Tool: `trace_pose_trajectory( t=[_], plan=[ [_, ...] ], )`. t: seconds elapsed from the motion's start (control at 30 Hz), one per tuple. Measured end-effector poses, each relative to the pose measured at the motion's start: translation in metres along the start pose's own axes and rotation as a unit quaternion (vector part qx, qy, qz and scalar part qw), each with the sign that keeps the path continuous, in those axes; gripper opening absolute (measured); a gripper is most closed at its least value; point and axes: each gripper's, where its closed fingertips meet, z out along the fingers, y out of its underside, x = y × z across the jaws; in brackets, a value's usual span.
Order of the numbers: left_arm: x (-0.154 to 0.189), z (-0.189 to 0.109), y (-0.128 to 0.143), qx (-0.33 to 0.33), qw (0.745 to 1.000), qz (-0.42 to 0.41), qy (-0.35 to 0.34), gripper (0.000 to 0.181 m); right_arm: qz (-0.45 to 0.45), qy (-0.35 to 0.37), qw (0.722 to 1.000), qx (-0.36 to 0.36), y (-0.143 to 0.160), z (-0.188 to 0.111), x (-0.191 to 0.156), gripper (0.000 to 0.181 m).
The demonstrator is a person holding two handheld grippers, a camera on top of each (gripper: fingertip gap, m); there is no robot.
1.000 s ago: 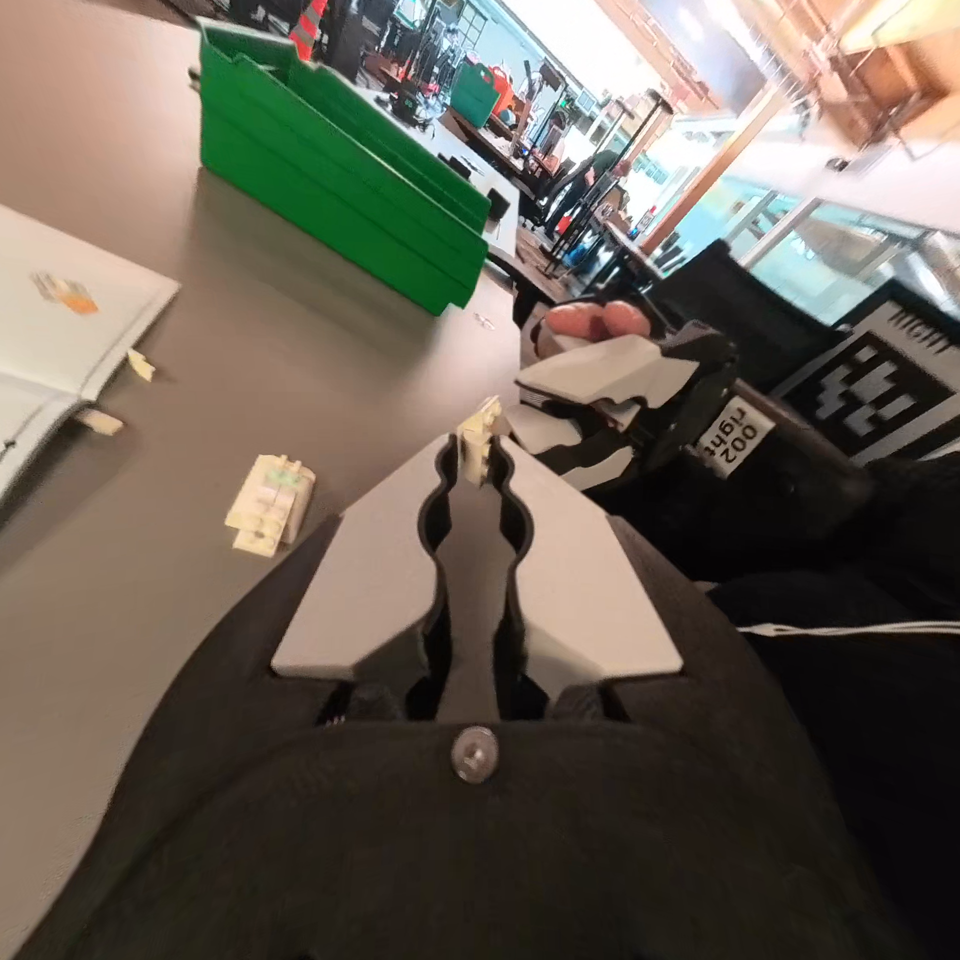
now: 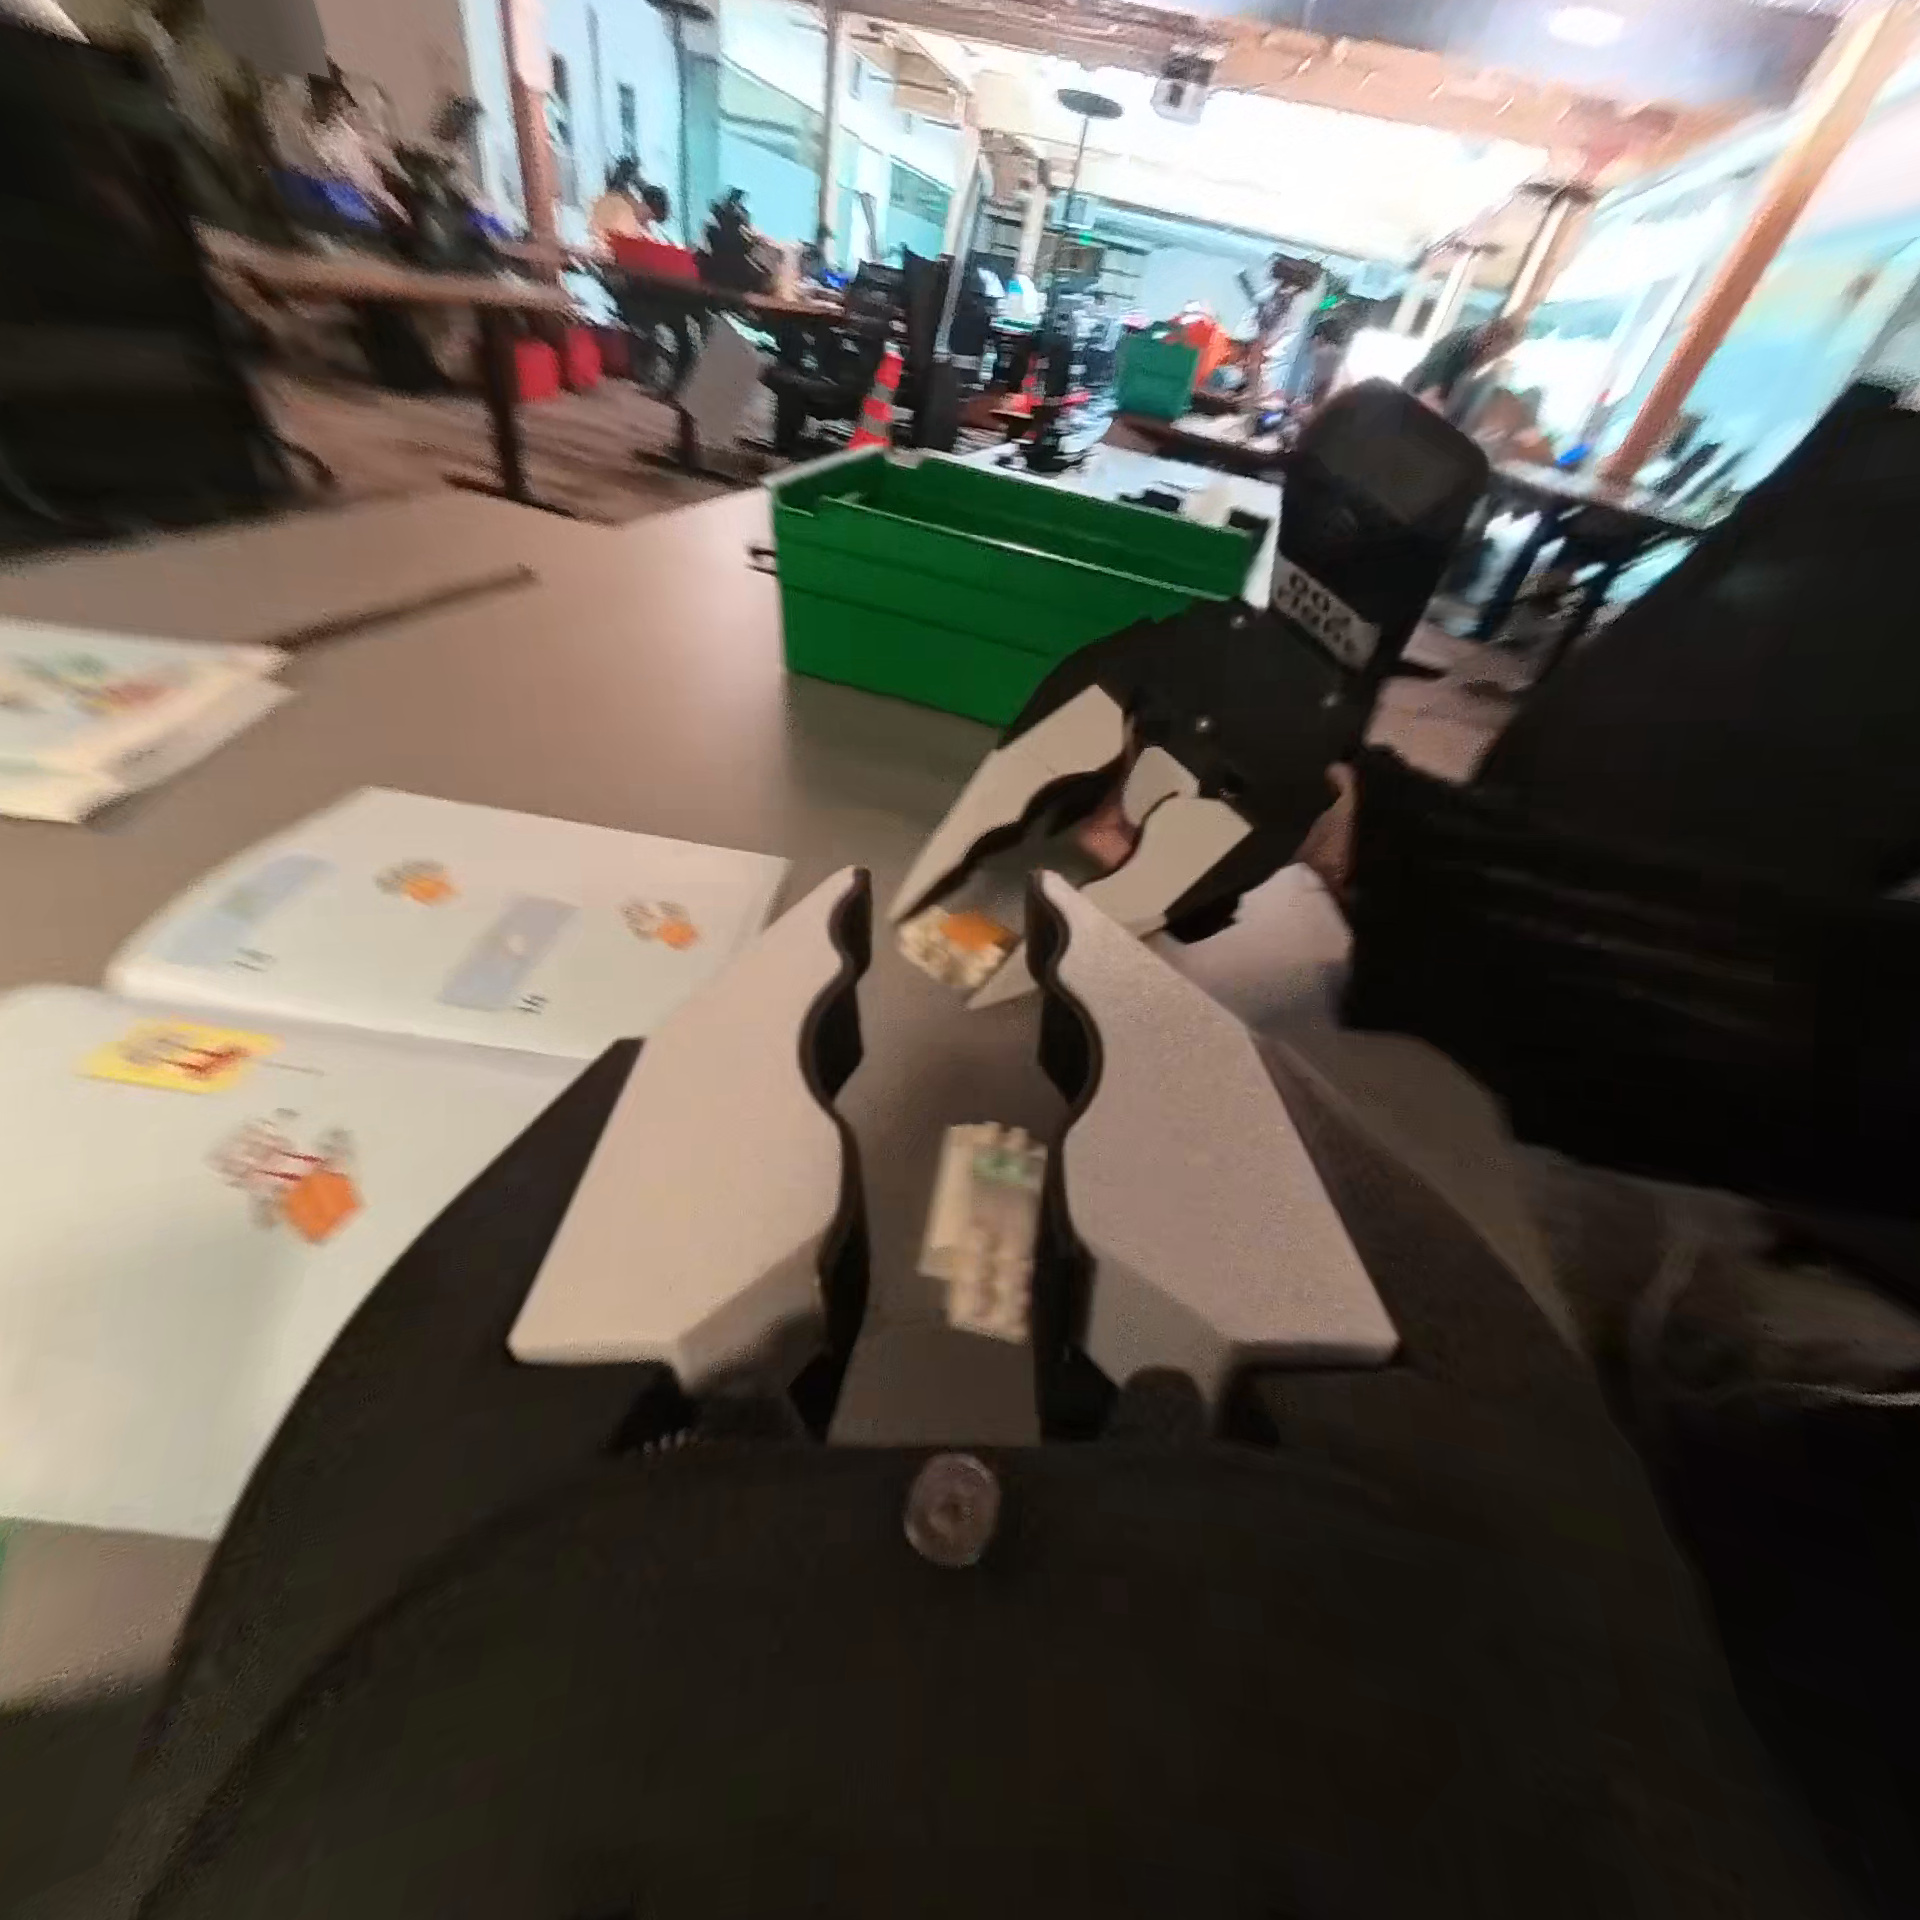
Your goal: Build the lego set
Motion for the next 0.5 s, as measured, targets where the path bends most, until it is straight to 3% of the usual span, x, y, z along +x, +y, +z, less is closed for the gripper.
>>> trace_pose_trajectory(
  t=[0.03,0.2,0.4,0.5],
  plan=[
    [-0.004,0.001,0.0,0.007,0.999,0.032,-0.019,0.029,0.014,-0.013,1.0,-0.01,0.008,0.001,0.001,0.031],
    [-0.021,-0.007,0.005,0.026,0.991,0.099,-0.085,0.035,0.043,-0.06,0.996,-0.042,0.026,0.001,-0.002,0.031],
    [-0.029,-0.006,0.014,0.039,0.989,0.079,-0.122,0.031,0.051,-0.079,0.993,-0.073,0.036,0.003,-0.005,0.031],
    [-0.024,-0.002,0.016,0.037,0.989,0.081,-0.118,0.03,0.061,-0.075,0.993,-0.069,0.036,0.002,-0.001,0.057]
  ],
)
